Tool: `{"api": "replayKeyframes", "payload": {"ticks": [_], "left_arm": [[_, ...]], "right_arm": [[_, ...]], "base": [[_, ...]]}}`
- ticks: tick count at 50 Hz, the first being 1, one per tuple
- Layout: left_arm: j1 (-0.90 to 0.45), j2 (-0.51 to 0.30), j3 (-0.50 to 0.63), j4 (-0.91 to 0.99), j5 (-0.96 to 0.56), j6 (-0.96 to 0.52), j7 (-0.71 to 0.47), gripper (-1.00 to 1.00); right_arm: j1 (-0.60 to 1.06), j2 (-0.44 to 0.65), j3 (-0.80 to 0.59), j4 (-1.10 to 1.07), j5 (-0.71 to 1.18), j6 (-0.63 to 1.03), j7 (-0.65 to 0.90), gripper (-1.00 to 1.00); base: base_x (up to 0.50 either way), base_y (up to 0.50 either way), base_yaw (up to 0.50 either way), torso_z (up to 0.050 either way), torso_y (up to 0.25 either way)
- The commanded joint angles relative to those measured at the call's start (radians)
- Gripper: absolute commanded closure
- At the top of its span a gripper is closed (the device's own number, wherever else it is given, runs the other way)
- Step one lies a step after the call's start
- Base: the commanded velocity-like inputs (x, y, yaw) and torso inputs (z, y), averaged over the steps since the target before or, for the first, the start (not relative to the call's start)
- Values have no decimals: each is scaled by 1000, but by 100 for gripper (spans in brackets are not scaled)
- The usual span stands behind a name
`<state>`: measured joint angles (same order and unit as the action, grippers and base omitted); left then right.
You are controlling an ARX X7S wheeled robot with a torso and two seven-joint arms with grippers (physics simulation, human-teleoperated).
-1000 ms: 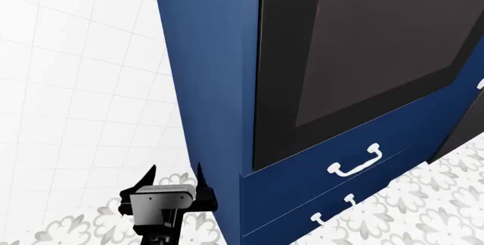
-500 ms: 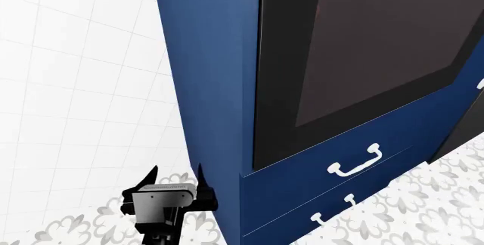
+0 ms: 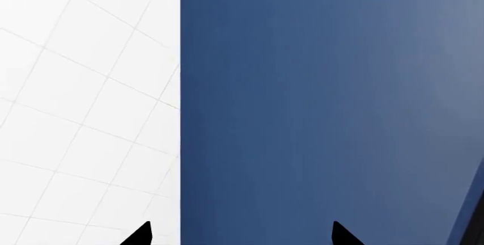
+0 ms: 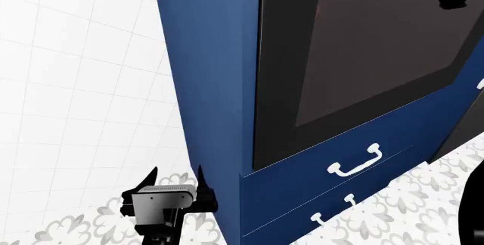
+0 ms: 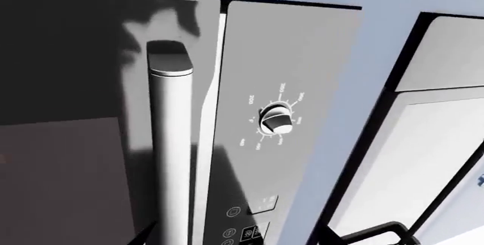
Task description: Open the oven door
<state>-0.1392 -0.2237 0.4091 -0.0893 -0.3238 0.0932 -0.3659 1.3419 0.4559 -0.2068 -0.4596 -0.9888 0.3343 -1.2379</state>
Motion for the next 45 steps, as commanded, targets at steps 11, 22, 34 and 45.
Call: {"api": "replayKeyframes", "payload": {"ticks": [11,22,34,45], "left_arm": [[15,-13,6,40,-11,-19,-19,-100],[16,-14,12,39,-10,-17,-23,-100],[8,-14,12,29,-19,-16,-23,-100],[30,-6,3,-28,-36,20,-17,-100]], "right_arm": [[-19,-56,-23,116,51,0,82,-100],[-20,-57,-25,149,58,3,99,-100],[10,-66,-42,288,85,-43,192,-100],[78,-89,-100,523,126,-150,307,-100]], "base": [[0,0,0,0,0],[0,0,0,0,0],[0,0,0,0,0],[0,0,0,0,0]]}}
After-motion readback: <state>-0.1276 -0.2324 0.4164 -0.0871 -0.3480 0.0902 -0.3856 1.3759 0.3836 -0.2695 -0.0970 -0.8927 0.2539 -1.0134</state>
